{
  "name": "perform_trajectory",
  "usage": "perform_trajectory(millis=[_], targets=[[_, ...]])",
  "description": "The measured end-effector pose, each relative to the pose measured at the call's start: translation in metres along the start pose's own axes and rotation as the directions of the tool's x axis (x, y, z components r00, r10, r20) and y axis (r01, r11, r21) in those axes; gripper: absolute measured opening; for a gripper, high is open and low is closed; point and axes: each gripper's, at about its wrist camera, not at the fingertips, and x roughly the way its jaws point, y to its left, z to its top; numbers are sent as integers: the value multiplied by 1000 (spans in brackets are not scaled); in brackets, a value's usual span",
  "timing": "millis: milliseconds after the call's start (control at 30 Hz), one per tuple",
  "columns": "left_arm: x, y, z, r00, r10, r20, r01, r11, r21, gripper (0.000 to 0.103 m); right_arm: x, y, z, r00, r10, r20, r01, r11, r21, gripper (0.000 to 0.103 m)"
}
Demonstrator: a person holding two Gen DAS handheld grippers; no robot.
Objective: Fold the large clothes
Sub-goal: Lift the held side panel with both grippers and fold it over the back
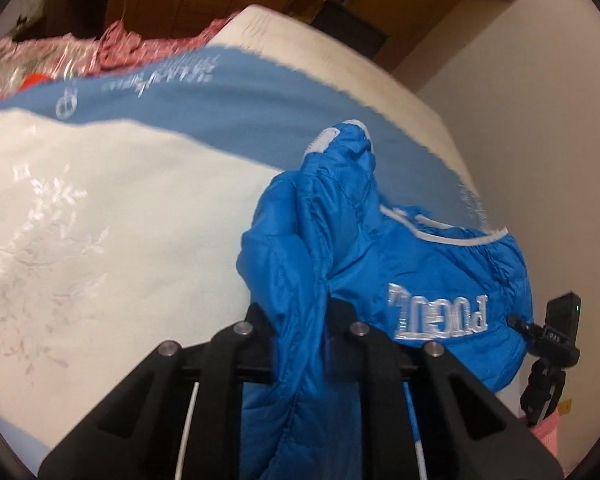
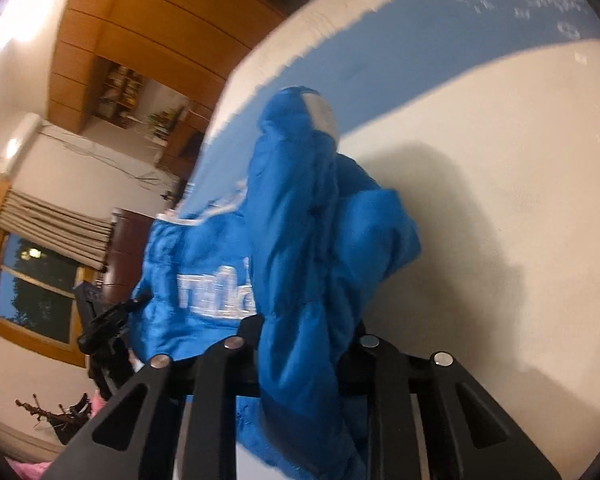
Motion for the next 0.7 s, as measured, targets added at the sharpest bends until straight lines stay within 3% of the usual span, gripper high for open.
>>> perform_trajectory(millis=[133, 400, 500, 700], targets=[[-46, -30, -21, 1000, -15, 19, 14, 999, 41, 12, -33, 33, -19, 1000, 1, 14, 0, 998, -66, 20], [-134, -42, -95, 1000, -9, 17, 8, 998, 62, 13, -98, 61, -87, 1000, 9, -15, -11, 994, -104, 20], [-144, -39, -127, 1000, 22, -12, -21, 998, 64, 13, -107, 65, -116, 999, -19, -45, 15, 994, -106, 20], [-126, -25, -182, 989, 128, -71, -122, 989, 86, 14, -91, 54, -159, 988, -117, -102, 106, 989, -104, 20]])
